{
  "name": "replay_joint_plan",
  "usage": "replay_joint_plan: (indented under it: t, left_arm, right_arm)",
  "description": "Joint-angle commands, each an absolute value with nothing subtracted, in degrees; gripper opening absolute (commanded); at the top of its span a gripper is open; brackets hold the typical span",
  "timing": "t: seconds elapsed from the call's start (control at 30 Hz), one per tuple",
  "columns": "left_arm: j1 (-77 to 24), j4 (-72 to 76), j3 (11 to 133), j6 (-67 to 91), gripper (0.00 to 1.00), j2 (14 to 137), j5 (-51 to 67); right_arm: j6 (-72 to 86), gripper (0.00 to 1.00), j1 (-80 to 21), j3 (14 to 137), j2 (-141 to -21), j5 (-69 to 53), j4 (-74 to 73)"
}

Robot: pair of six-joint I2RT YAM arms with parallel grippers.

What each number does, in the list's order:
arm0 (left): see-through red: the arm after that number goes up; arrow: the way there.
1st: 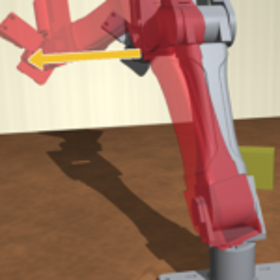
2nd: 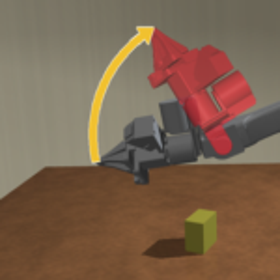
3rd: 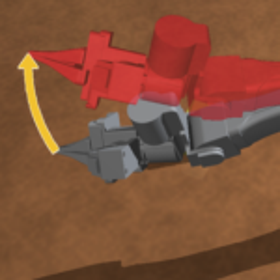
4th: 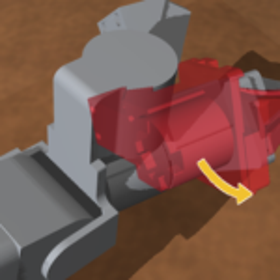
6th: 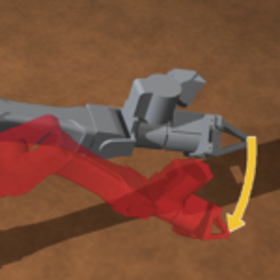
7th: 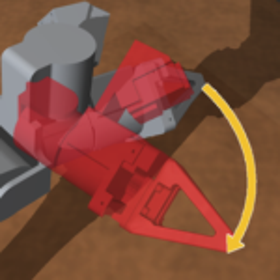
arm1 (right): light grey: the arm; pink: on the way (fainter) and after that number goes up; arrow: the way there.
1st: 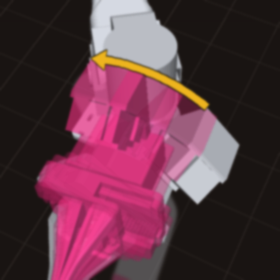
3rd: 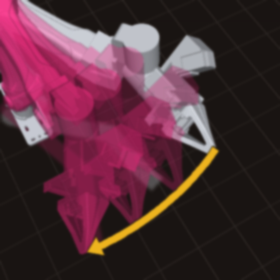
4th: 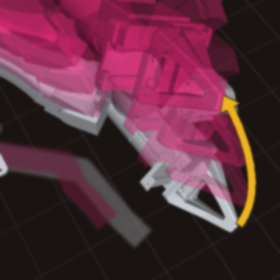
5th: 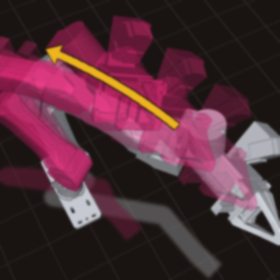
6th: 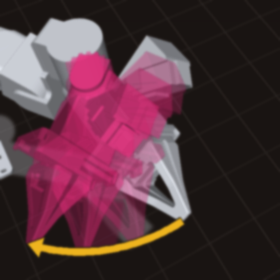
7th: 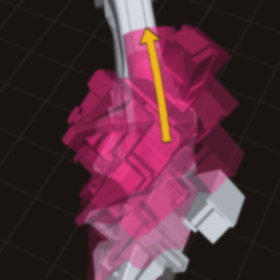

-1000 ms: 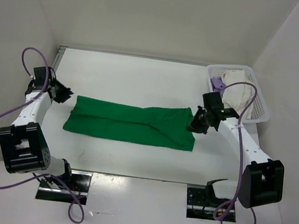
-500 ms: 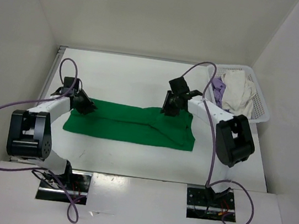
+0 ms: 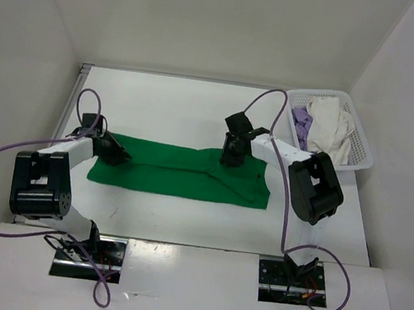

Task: Fold and stack the t-shirts
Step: Fold the other side of the tshirt into a rectangle, then rotate the tshirt 60 degrees

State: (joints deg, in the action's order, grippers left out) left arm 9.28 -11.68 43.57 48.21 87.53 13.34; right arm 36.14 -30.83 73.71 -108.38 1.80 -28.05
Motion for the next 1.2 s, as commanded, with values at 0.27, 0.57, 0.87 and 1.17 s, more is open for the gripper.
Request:
replay_joint_plan:
  t: [0.27, 0.57, 0.87, 1.17]
  left_arm:
    - [10.11, -11.25, 42.19, 47.72, 0.32, 83.67, 14.24]
    - [10.11, -10.72, 42.19, 47.72, 0.32, 83.67, 14.77]
    - [10.11, -10.20, 44.74, 48.25, 0.32, 84.73, 16.43]
    - [10.11, -10.20, 48.60, 48.78, 0.32, 85.25, 17.58]
  right_arm:
    - [34.63, 0.22, -33.13, 74.62, -107.32, 2.37, -31.28]
    - [32.34, 0.01, -33.66, 72.60, -102.66, -4.65, -36.39]
    - [39.27, 0.08, -40.16, 65.31, -96.24, -16.33, -37.27]
    - [38.60, 0.30, -40.00, 69.78, -92.02, -16.62, -41.74]
